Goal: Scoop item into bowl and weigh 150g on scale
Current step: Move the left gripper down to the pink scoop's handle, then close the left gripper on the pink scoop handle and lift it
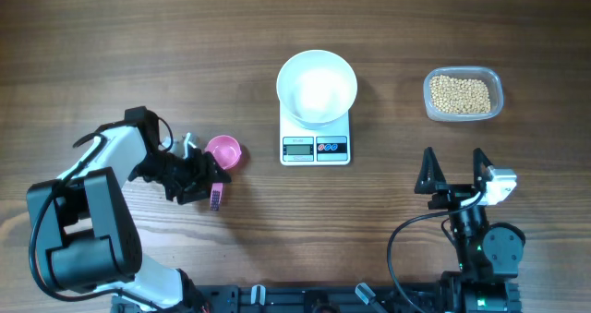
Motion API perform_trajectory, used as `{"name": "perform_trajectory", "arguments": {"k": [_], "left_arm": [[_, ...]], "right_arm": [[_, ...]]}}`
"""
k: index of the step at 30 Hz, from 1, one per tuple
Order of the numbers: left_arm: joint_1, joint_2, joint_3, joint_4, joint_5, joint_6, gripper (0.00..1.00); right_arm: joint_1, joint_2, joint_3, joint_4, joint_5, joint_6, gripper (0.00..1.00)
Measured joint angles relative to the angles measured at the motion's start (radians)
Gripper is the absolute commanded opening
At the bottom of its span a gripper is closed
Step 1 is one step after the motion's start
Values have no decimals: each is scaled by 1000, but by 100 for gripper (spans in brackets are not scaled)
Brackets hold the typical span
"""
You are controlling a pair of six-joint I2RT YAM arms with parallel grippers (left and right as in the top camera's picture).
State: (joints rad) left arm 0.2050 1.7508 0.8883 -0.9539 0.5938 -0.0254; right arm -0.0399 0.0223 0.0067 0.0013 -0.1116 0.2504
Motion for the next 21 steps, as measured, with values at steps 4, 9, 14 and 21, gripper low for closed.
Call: {"name": "perform_trajectory", "arguments": {"k": [4,9,14,21], "left_arm": [[-20,0,0,8,0,9,43],[-71,0,0,9,2,16,23],[-74,0,0,16,12,14,4],[-74,0,0,58,76,6,4]], "right_arm": [[0,0,0,0,0,0,99],[0,0,0,0,0,0,100],[0,0,0,0,0,0,100],[0,0,0,0,0,0,100]]}}
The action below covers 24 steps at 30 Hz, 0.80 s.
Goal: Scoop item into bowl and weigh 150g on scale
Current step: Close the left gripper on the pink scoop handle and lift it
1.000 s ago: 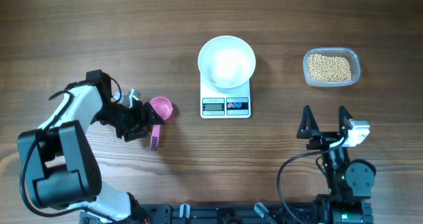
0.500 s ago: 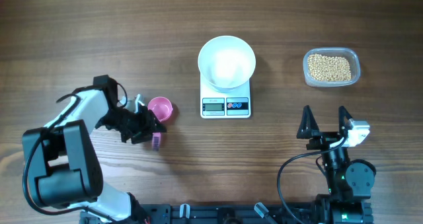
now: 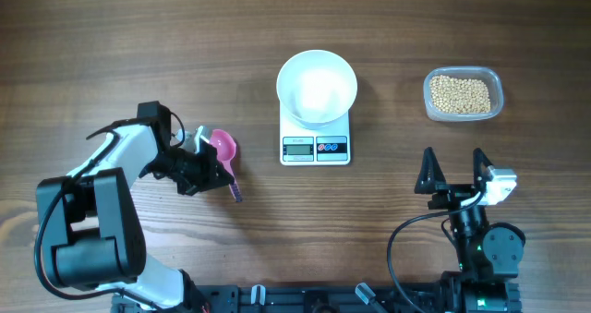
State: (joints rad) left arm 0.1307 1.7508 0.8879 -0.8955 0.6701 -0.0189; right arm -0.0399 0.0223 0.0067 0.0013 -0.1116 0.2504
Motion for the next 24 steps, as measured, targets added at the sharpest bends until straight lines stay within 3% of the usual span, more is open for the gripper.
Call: {"name": "perform_trajectory", "arguments": {"k": [10,17,21,24], "left_arm": [[0,0,63,7,274,-20,4],[-46,0,63,8,-10,-108,4],[-82,0,65,37,-77,-132,4],[-97,0,69,56,-137,-171,20]], "right_arm": [[0,0,0,0,0,0,100],[0,0,0,0,0,0,100],[0,0,0,0,0,0,100],[0,0,0,0,0,0,100]]}}
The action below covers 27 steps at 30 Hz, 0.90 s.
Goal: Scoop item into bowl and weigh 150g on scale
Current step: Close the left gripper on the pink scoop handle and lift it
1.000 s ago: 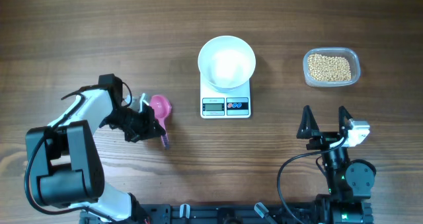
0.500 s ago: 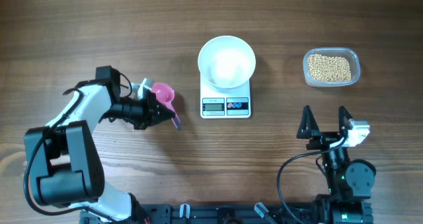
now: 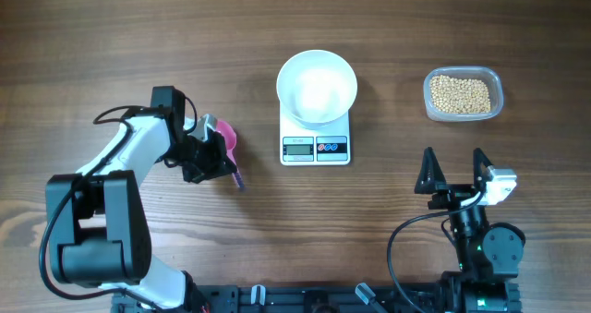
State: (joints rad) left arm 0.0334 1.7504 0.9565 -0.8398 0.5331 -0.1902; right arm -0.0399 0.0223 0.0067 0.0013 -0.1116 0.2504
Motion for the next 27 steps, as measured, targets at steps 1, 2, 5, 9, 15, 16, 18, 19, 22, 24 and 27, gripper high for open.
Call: {"name": "perform_trajectory", "arguments": {"k": [1,2,5,9,15,16,18,19,22,24,27], "left_arm": [[-2,0,1,3,-27,-8,22],[-2,0,1,10,-54,-19,25],[-2,0,1,39,-97,-37,34],[-2,0,1,90,-121,-52,45],[-2,0,1,121,-129,-56,75],[-2,0,1,127,-132,-58,76],[-2,0,1,140,-133,-59,76],[-2,0,1,149,-132,-60,75],[-2,0,1,171,-118,-65,76],[-2,0,1,182,-90,-71,75],[-2,0,1,209,-41,-90,70]], "right_arm": [[0,0,0,0,0,0,100],[0,0,0,0,0,0,100],[0,0,0,0,0,0,100],[0,0,0,0,0,0,100],[0,0,0,0,0,0,100],[0,0,0,0,0,0,100],[0,0,0,0,0,0,100],[0,0,0,0,0,0,100],[0,0,0,0,0,0,100],[0,0,0,0,0,0,100],[0,0,0,0,0,0,100]]}}
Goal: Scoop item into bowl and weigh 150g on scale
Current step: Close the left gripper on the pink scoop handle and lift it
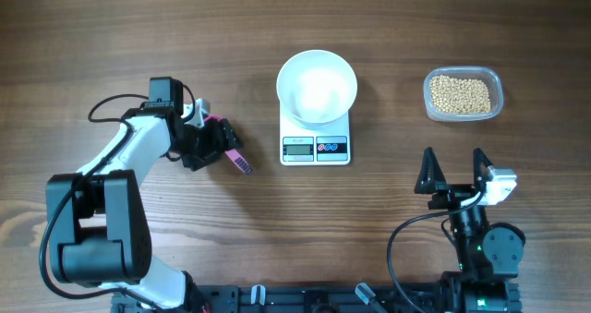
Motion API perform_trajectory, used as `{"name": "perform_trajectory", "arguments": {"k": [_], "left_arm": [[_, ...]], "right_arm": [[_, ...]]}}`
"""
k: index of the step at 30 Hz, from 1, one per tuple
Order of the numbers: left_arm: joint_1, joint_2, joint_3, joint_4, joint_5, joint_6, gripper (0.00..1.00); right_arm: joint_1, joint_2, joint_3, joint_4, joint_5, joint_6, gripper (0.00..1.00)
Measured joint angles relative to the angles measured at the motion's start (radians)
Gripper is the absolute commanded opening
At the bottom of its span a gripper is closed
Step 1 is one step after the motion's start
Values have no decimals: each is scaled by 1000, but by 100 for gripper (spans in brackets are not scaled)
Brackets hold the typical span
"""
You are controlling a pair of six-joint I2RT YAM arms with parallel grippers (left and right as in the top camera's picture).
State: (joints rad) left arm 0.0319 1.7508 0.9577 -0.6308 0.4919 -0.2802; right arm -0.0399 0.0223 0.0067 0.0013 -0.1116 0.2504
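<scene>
My left gripper (216,147) is shut on the pink scoop (238,162), to the left of the scale. Only the scoop's pink edge and its purple-tipped handle, pointing down-right, stick out from under the fingers. A white bowl (317,87) stands empty on the white digital scale (316,148) at the table's centre. At the back right is a clear container of beige beans (463,95). Near the front right edge, my right gripper (454,172) stands open with nothing in it.
The left arm's white link (125,147) and its black cable reach in from the front left. The wooden table (388,36) carries nothing else between the scale and the bean container.
The left gripper with the scoop has moved a little toward the back. The scoop's handle now points down-right and its cup is mostly hidden. The right arm has not moved.
The pink scoop first lay cup-up left of the scale with the left gripper at its handle. Then it was tilted in the gripper's hold, then turned on edge closer to the scale. Now it is held further back, cup hidden. The right gripper stayed open throughout.
</scene>
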Motion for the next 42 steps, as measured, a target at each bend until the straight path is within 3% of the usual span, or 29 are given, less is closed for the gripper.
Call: {"name": "perform_trajectory", "arguments": {"k": [5,9,14,19,20,23,26,36,42], "left_arm": [[0,0,0,40,40,-64,61],[0,0,0,49,41,-84,38],[0,0,0,60,41,-92,19],[0,0,0,74,41,-96,14],[0,0,0,75,41,-97,17],[0,0,0,75,41,-96,89],[0,0,0,74,41,-105,100],[0,0,0,87,49,-233,100],[-63,0,0,98,-56,-423,100]], "right_arm": [[0,0,0,0,0,0,100],[0,0,0,0,0,0,100],[0,0,0,0,0,0,100],[0,0,0,0,0,0,100],[0,0,0,0,0,0,100],[0,0,0,0,0,0,100],[0,0,0,0,0,0,100],[0,0,0,0,0,0,100],[0,0,0,0,0,0,100]]}}
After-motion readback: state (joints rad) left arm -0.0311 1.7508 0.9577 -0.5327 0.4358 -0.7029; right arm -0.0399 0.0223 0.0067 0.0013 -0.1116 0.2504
